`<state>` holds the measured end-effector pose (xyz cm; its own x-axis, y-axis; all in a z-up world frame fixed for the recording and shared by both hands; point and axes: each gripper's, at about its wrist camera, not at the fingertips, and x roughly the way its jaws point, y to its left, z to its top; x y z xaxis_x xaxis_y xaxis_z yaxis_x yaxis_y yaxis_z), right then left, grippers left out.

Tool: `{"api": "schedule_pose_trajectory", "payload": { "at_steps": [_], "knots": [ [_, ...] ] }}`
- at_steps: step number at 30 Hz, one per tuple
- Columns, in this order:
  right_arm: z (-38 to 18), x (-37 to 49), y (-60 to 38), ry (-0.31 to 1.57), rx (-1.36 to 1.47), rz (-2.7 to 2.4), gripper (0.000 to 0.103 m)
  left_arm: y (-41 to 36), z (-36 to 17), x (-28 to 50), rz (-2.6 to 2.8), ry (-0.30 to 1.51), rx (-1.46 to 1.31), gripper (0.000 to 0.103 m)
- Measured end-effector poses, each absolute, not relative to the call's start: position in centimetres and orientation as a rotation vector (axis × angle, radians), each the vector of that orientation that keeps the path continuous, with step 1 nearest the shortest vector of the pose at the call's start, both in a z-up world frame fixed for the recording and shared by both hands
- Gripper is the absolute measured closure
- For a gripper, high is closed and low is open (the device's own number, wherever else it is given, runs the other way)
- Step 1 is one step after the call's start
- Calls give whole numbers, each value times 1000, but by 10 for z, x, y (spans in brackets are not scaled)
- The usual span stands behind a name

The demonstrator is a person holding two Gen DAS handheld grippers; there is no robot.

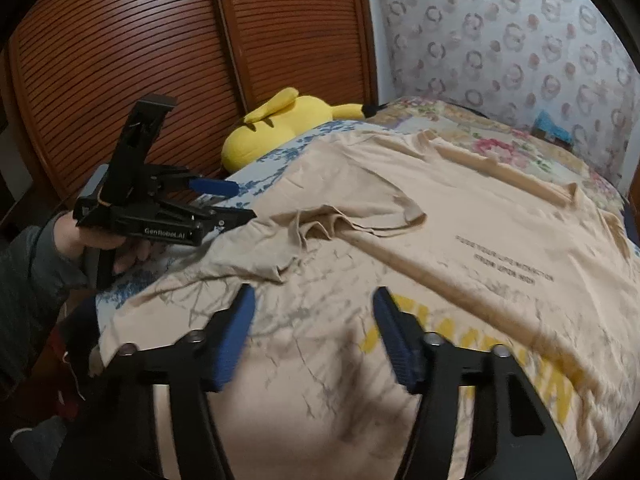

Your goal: Fold small clothes

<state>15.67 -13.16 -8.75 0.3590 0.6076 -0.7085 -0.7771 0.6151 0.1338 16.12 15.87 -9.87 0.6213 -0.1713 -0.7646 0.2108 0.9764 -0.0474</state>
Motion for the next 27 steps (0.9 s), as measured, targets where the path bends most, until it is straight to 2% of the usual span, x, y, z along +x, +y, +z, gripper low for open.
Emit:
{"api": "schedule_pose_trajectory", "payload": {
  "at_steps": [1, 2, 12, 18, 20, 22, 27],
  "knots": [
    [-90, 159, -127, 812, -242, 911, 59, 160, -99, 162, -219, 874, 46, 40],
    [-91, 160, -123, 824, -239, 919, 61, 160, -99, 161, -218, 874, 46, 40],
    [-111, 172, -88, 910, -247, 949, 68, 161, -99, 160, -213, 874, 46, 38],
    [-117, 171, -78, 921, -269, 952, 83, 162, -99, 161, -195, 877, 42, 35],
    [-117, 170, -79, 921, -260, 960, 93, 162, -99, 161, -195, 877, 42, 35],
    [-115, 169, -83, 914, -255, 967, 98, 164, -99, 161, -191, 878, 38, 35],
    [-105, 159, -95, 886, -229, 993, 102, 165, -92, 152, -160, 855, 15, 35]
  ]
}}
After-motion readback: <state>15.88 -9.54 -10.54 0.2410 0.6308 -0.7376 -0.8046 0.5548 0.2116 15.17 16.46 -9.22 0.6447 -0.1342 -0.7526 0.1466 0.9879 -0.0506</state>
